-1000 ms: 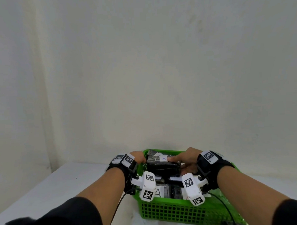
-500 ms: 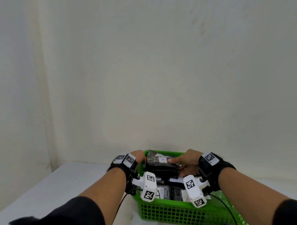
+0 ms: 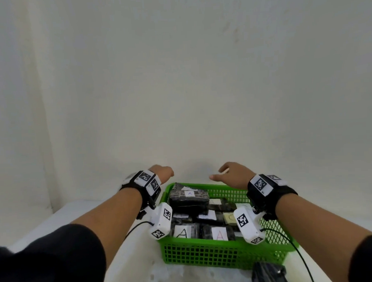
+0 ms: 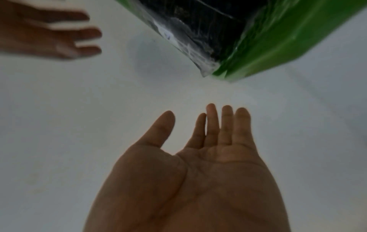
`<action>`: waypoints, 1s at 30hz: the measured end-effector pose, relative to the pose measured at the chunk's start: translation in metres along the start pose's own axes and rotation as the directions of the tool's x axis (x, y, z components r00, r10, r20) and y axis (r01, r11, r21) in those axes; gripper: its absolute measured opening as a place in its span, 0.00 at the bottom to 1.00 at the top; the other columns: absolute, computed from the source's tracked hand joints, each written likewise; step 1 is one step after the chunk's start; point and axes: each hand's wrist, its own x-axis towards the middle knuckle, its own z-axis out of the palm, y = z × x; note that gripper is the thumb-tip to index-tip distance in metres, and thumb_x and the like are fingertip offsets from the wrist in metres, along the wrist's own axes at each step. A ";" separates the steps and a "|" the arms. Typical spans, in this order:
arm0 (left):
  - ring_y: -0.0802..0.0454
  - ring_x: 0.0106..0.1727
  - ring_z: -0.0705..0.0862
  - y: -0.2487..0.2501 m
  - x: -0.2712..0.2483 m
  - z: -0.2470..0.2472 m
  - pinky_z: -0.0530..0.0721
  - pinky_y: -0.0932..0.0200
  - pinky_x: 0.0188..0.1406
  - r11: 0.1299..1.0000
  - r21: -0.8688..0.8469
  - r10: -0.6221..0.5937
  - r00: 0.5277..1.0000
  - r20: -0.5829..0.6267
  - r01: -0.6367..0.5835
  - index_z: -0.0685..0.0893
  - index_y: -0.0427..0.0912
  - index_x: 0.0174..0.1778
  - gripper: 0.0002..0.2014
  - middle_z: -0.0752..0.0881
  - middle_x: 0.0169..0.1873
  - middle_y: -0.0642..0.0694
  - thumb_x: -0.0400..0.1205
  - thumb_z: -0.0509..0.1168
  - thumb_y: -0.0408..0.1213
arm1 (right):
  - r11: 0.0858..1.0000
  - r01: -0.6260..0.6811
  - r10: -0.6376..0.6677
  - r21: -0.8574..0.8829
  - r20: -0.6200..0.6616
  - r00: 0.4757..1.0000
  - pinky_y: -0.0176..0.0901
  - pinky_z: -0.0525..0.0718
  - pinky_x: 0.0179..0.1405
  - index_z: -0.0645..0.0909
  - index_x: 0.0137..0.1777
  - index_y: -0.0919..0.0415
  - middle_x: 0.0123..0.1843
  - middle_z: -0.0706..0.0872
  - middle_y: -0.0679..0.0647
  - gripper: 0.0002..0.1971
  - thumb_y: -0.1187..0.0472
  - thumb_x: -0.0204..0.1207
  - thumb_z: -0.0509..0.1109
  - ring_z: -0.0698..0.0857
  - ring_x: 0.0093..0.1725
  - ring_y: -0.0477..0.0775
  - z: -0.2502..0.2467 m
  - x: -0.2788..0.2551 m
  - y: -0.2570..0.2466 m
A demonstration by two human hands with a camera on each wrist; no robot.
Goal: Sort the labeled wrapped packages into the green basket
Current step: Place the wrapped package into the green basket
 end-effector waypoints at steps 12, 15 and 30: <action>0.48 0.81 0.67 0.035 -0.112 0.029 0.65 0.54 0.79 0.813 0.295 0.525 0.851 0.005 -0.503 0.63 0.43 0.84 0.35 0.67 0.82 0.47 0.83 0.65 0.50 | 0.976 0.084 -0.080 -0.202 0.026 0.996 0.61 0.65 0.87 0.52 0.93 0.50 0.93 0.58 0.57 0.54 0.26 0.75 0.71 0.61 0.90 0.62 -0.019 -0.116 0.019; 0.48 0.81 0.68 0.034 -0.141 0.047 0.66 0.53 0.80 0.781 0.290 0.570 0.821 0.031 -0.553 0.64 0.45 0.84 0.36 0.67 0.81 0.47 0.81 0.67 0.51 | 0.969 0.099 -0.091 -0.228 0.045 0.995 0.63 0.60 0.89 0.49 0.94 0.52 0.93 0.55 0.57 0.56 0.26 0.75 0.70 0.55 0.91 0.64 -0.020 -0.149 0.030; 0.50 0.80 0.68 0.040 -0.247 0.156 0.68 0.59 0.79 0.510 0.258 0.753 0.570 0.328 -0.821 0.61 0.46 0.85 0.39 0.66 0.81 0.48 0.78 0.69 0.42 | 0.971 -0.117 0.134 -0.209 0.070 0.989 0.59 0.52 0.90 0.42 0.94 0.57 0.95 0.47 0.56 0.61 0.26 0.74 0.71 0.44 0.93 0.59 -0.017 -0.298 0.127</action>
